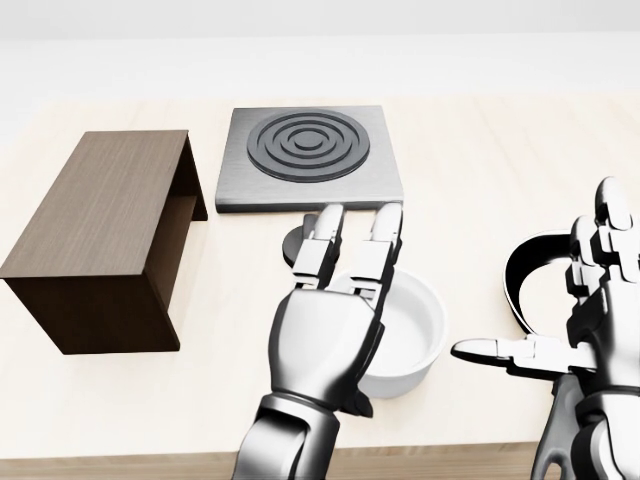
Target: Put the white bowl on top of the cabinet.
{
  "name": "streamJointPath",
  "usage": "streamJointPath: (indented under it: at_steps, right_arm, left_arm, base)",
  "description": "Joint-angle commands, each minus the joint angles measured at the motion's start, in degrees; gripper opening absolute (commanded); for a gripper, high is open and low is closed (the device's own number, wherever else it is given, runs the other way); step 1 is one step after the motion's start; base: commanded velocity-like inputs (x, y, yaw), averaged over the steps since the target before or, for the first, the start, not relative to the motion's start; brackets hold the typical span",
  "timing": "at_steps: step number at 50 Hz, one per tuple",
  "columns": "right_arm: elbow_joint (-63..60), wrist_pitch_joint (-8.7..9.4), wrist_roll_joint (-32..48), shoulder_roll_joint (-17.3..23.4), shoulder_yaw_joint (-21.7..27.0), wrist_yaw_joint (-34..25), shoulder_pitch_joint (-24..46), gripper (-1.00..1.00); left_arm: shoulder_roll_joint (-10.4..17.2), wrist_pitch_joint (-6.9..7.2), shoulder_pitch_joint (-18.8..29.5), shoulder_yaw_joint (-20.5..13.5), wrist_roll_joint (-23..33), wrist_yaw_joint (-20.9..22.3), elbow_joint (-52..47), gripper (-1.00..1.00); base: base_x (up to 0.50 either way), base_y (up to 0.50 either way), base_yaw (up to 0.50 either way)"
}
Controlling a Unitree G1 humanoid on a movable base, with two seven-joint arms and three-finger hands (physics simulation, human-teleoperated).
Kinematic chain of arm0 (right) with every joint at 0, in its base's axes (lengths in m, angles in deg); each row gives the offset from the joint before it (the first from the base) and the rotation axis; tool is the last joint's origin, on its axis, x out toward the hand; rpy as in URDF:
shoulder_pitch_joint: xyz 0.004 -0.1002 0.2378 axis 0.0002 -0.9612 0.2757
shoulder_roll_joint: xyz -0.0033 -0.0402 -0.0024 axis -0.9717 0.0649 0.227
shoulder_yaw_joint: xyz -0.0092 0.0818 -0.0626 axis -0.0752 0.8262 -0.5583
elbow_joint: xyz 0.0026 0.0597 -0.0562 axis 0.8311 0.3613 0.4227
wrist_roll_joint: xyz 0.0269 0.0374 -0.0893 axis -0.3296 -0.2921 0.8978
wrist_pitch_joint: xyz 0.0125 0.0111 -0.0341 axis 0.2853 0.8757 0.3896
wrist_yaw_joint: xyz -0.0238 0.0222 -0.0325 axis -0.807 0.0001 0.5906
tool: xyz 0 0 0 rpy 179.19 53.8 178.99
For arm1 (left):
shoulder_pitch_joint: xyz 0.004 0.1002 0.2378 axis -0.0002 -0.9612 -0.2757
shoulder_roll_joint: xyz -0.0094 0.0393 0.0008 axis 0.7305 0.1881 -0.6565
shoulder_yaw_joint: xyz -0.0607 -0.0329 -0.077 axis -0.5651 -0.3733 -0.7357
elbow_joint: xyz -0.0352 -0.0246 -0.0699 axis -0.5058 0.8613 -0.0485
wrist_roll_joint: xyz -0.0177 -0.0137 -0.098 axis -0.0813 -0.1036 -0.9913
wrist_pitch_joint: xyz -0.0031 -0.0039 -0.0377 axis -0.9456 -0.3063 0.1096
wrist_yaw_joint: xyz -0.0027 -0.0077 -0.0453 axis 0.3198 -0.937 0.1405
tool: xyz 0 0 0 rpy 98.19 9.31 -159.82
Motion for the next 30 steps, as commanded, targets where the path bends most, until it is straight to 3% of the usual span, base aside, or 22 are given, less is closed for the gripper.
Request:
streamJointPath:
  at_steps: [1,30]
  right_arm:
    - [0.9,0.00,-0.5,0.4,0.4,0.2,0.7,1.00]
    - [0.0,0.00,-2.2,1.1,1.5,0.1,0.6,1.00]
  left_arm:
    - [-0.2,0.00,1.6,-1.6,-1.0,-0.5,5.6,1.00]
    - [0.2,0.00,3.0,-2.2,4.0,-1.1,13.1,1.00]
  base:
    - [0.00,0.00,0.00]
    - [0.00,0.00,0.00]
